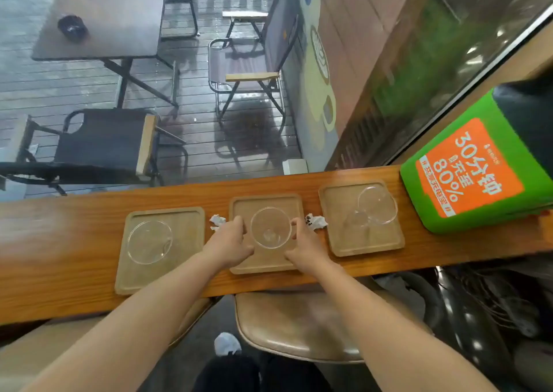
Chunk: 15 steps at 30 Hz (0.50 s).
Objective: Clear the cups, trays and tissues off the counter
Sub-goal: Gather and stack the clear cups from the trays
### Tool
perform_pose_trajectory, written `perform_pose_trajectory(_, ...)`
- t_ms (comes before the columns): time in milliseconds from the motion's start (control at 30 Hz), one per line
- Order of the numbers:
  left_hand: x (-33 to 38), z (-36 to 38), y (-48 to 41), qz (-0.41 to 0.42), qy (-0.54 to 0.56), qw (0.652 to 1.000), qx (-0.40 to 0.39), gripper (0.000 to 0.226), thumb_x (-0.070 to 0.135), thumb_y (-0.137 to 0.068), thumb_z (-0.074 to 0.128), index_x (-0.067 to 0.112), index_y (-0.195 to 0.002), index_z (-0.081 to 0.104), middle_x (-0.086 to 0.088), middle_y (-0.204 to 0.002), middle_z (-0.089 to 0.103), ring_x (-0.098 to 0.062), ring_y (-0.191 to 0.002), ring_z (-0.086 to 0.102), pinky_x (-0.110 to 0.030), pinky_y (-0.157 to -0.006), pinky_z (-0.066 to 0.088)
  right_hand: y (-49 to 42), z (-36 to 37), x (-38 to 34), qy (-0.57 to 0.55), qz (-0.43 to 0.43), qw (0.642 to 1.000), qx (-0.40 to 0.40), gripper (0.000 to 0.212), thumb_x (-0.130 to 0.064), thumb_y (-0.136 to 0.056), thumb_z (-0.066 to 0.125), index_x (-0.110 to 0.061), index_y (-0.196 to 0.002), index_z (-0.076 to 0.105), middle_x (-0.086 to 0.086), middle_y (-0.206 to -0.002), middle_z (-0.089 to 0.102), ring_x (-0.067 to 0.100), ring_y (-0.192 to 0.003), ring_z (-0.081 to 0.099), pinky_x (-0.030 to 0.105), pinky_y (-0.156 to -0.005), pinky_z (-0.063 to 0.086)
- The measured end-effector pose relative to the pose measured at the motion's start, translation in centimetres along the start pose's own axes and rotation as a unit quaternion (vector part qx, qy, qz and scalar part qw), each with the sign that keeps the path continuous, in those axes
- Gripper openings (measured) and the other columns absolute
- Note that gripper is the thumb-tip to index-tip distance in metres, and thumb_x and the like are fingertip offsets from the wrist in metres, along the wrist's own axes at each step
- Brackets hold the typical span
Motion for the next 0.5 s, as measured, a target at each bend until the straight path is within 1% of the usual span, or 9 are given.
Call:
perform_pose_trajectory(100, -0.3, 0.6, -0.6, 0.002, 0.041, 0.999, -0.015, 0.05, 0.024, -0.072, 0.083, 0.027, -0.106, 0.045, 0.004, -0.105, 0.057, -0.016, -0.088, 0.06, -0.039, -0.078, 0.059, -0.7, 0.0, 0.2, -0.015, -0.001, 1.0, -0.007, 0.08, -0.008, -0.075, 0.073, -0.028, -0.14, 0.03, 0.004, -0.137, 0.045, 0.023, -0.117, 0.052, 0.027, -0.079, 0.043)
perform_pose_trajectory(200, 0.0, 0.8, -0.9, 0.02, 0.108, 0.994, -0.02, 0.068, 0.023, -0.07, 0.087, 0.032, -0.121, 0.043, 0.012, -0.111, 0.054, -0.015, -0.084, 0.064, -0.037, -0.075, 0.06, -1.2, 0.2, 0.2, -0.031, -0.022, 0.999, -0.012, 0.087, -0.011, -0.071, 0.079, -0.031, -0.138, 0.027, 0.001, -0.134, 0.043, 0.019, -0.117, 0.051, 0.025, -0.084, 0.045)
perform_pose_trajectory(267, 0.7, 0.5, -0.8, 0.039, 0.152, 0.987, -0.03, 0.08, 0.025, -0.069, 0.089, 0.038, -0.131, 0.039, 0.02, -0.115, 0.052, -0.015, -0.087, 0.066, -0.034, -0.075, 0.061, -1.2, 0.0, -0.4, -0.045, -0.045, 0.998, -0.014, 0.088, -0.014, -0.069, 0.083, -0.035, -0.135, 0.028, -0.003, -0.132, 0.043, 0.016, -0.114, 0.052, 0.026, -0.086, 0.046)
perform_pose_trajectory(333, 1.3, 0.1, -0.6, 0.053, 0.176, 0.982, -0.039, 0.082, 0.026, -0.072, 0.087, 0.04, -0.137, 0.039, 0.02, -0.12, 0.051, -0.011, -0.093, 0.066, -0.031, -0.078, 0.059, -1.0, -0.3, -0.9, -0.069, -0.053, 0.996, -0.014, 0.084, -0.019, -0.069, 0.085, -0.041, -0.13, 0.031, -0.007, -0.128, 0.045, 0.014, -0.112, 0.053, 0.026, -0.088, 0.047)
perform_pose_trajectory(367, 1.5, -0.2, -0.4, 0.057, 0.183, 0.981, -0.041, 0.081, 0.027, -0.073, 0.086, 0.04, -0.138, 0.04, 0.018, -0.124, 0.052, -0.01, -0.096, 0.066, -0.032, -0.079, 0.059, -0.7, -0.5, -1.3, -0.079, -0.055, 0.995, -0.014, 0.081, -0.022, -0.07, 0.085, -0.044, -0.127, 0.031, -0.011, -0.124, 0.046, 0.01, -0.11, 0.053, 0.024, -0.086, 0.045)
perform_pose_trajectory(433, 1.8, -1.0, 0.0, 0.061, 0.195, 0.978, -0.041, 0.079, 0.028, -0.074, 0.085, 0.039, -0.14, 0.042, 0.014, -0.128, 0.053, -0.011, -0.101, 0.065, -0.033, -0.082, 0.06, -0.1, -1.1, -2.2, -0.092, -0.056, 0.994, -0.017, 0.078, -0.026, -0.071, 0.085, -0.048, -0.123, 0.031, -0.02, -0.115, 0.047, 0.001, -0.103, 0.053, 0.016, -0.077, 0.042)
perform_pose_trajectory(500, 2.1, -2.3, 0.8, 0.069, 0.205, 0.976, -0.031, 0.077, 0.029, -0.074, 0.085, 0.04, -0.138, 0.043, 0.014, -0.128, 0.054, -0.009, -0.101, 0.065, -0.03, -0.08, 0.06, 0.5, -1.8, -3.4, -0.095, -0.065, 0.993, -0.021, 0.076, -0.026, -0.073, 0.085, -0.05, -0.121, 0.031, -0.026, -0.111, 0.046, -0.002, -0.099, 0.055, 0.012, -0.07, 0.042)
Point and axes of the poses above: each hand's wrist, its own y-axis away from the middle knuckle, its own z-axis out of the palm, x = y × z, the point moved 6 cm from there along -y, towards the middle knuckle
